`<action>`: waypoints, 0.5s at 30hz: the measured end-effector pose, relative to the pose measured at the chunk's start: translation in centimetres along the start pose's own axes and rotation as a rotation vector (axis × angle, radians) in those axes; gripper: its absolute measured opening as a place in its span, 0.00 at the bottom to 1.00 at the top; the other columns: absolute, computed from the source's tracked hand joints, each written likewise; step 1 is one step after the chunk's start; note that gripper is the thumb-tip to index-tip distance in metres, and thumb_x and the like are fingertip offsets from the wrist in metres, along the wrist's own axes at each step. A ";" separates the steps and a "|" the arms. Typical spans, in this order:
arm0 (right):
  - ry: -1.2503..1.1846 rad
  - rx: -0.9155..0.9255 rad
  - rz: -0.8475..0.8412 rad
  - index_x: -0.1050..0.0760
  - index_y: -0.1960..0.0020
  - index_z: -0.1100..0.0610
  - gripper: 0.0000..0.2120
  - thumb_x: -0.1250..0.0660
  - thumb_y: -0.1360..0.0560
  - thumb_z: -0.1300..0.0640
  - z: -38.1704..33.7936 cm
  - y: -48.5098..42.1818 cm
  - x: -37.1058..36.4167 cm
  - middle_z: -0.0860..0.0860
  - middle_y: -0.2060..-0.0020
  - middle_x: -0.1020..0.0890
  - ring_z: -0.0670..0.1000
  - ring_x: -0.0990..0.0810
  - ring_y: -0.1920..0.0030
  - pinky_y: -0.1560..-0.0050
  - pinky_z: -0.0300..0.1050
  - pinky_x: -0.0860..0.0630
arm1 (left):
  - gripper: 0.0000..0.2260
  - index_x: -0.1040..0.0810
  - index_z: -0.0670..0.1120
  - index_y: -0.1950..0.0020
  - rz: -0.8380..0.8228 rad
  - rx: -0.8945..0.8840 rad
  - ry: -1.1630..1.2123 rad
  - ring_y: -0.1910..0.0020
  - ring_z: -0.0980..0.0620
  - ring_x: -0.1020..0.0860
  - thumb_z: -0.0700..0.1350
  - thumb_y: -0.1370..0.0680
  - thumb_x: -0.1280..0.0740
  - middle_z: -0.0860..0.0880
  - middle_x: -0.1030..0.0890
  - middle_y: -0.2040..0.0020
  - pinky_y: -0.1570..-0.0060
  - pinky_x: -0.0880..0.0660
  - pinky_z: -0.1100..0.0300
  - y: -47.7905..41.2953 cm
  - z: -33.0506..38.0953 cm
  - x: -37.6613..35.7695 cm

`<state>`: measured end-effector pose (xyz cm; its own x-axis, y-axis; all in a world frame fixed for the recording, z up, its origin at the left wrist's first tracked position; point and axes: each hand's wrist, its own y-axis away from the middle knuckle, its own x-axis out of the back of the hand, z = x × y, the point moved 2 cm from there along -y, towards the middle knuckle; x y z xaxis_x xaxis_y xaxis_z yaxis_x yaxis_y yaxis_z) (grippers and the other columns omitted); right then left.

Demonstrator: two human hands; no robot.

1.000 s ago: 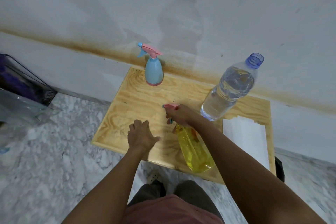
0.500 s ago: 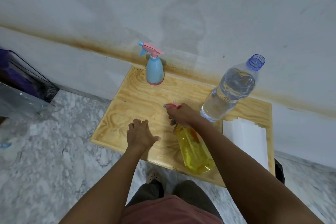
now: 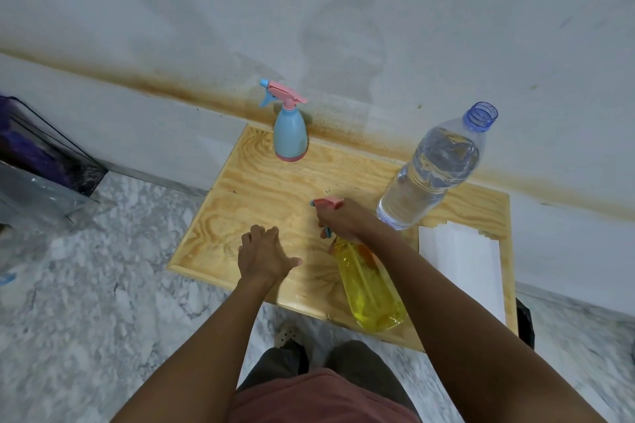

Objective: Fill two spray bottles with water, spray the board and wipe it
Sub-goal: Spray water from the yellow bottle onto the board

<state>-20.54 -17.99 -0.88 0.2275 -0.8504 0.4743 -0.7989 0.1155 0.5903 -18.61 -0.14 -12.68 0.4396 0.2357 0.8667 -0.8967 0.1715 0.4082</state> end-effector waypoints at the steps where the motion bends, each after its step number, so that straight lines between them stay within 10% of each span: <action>1: -0.018 0.006 0.007 0.24 0.34 0.55 0.19 0.45 0.19 0.50 0.1 0.0 -0.1 0.54 0.56 0.16 0.47 0.18 0.62 0.68 0.36 0.26 | 0.40 0.32 0.50 0.29 0.001 -0.003 -0.004 0.33 0.42 0.35 0.68 0.35 0.26 0.46 0.35 0.31 0.36 0.30 0.49 0.0 0.0 -0.1; 11: -0.060 -0.003 0.004 0.25 0.46 0.57 0.15 0.46 0.18 0.50 0.6 0.8 -0.4 0.55 0.56 0.17 0.49 0.19 0.64 0.67 0.41 0.22 | 0.40 0.32 0.50 0.28 -0.002 -0.023 -0.017 0.33 0.42 0.35 0.68 0.33 0.27 0.46 0.35 0.31 0.36 0.30 0.50 0.0 -0.2 -0.1; 15: -0.031 0.042 0.057 0.20 0.42 0.59 0.19 0.43 0.20 0.48 0.9 0.7 -0.4 0.54 0.49 0.15 0.54 0.17 0.52 0.47 0.52 0.19 | 0.39 0.33 0.50 0.28 -0.034 -0.031 -0.045 0.33 0.42 0.35 0.68 0.33 0.28 0.45 0.36 0.31 0.36 0.30 0.49 0.1 -0.1 0.2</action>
<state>-21.74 -18.02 -1.29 0.1641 -0.8584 0.4860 -0.8327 0.1435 0.5347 -18.58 0.06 -12.50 0.4662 0.1866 0.8648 -0.8790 0.2081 0.4290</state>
